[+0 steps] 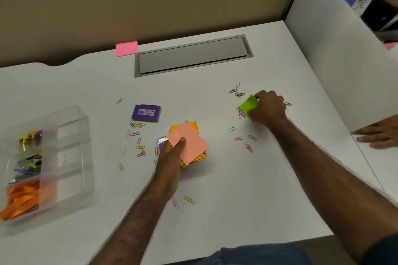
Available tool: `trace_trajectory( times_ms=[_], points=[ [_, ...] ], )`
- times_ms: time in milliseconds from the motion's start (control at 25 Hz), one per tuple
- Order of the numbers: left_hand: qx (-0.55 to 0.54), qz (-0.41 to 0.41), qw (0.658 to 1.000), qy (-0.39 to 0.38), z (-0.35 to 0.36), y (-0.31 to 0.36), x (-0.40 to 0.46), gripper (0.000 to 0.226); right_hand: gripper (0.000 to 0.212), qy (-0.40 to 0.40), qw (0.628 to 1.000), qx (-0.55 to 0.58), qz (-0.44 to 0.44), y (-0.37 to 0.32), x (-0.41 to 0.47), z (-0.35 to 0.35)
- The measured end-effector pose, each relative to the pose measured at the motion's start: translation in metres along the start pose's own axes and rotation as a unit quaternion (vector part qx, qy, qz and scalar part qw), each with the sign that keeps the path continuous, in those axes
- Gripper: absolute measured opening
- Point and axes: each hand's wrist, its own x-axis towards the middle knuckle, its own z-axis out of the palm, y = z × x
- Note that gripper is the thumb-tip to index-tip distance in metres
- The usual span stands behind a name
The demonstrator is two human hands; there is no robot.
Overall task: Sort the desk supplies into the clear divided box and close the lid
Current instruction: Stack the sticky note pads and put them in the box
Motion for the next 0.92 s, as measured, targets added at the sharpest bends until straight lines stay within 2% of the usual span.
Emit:
trace_trajectory(
  times_ms=[160,280,360,480,600,760,840,920],
  points=[
    [0.007,0.016,1.000,-0.019,-0.031,0.000,-0.012,0.012,0.038,0.027,0.995,0.080,-0.054,-0.012,-0.029,0.000],
    [-0.002,0.022,0.999,-0.029,-0.055,-0.004,-0.018,0.009,0.033,0.036,0.977,0.208,-0.030,-0.026,-0.057,0.000],
    [-0.003,0.030,0.999,-0.042,-0.071,-0.005,-0.023,0.013,0.030,0.053,0.969,0.242,-0.023,-0.042,-0.081,0.006],
    [0.019,0.028,0.998,-0.048,-0.090,-0.008,-0.026,0.030,0.033,0.065,0.981,0.180,-0.026,-0.059,-0.102,0.022],
    [0.042,0.024,0.998,-0.045,-0.112,-0.011,-0.029,0.051,0.037,0.033,0.989,0.144,-0.013,-0.062,-0.112,0.041],
    [0.042,0.030,0.997,-0.063,-0.139,-0.016,-0.031,0.045,0.071,0.000,0.999,0.022,-0.047,-0.064,-0.118,0.061],
    [0.042,0.034,0.996,-0.070,-0.152,-0.018,-0.032,0.047,0.074,0.006,0.999,-0.009,-0.043,-0.068,-0.119,0.066],
    [0.046,0.035,0.995,-0.077,-0.163,-0.019,-0.032,0.061,0.073,-0.009,1.000,-0.021,0.002,-0.075,-0.122,0.065]
  ],
)
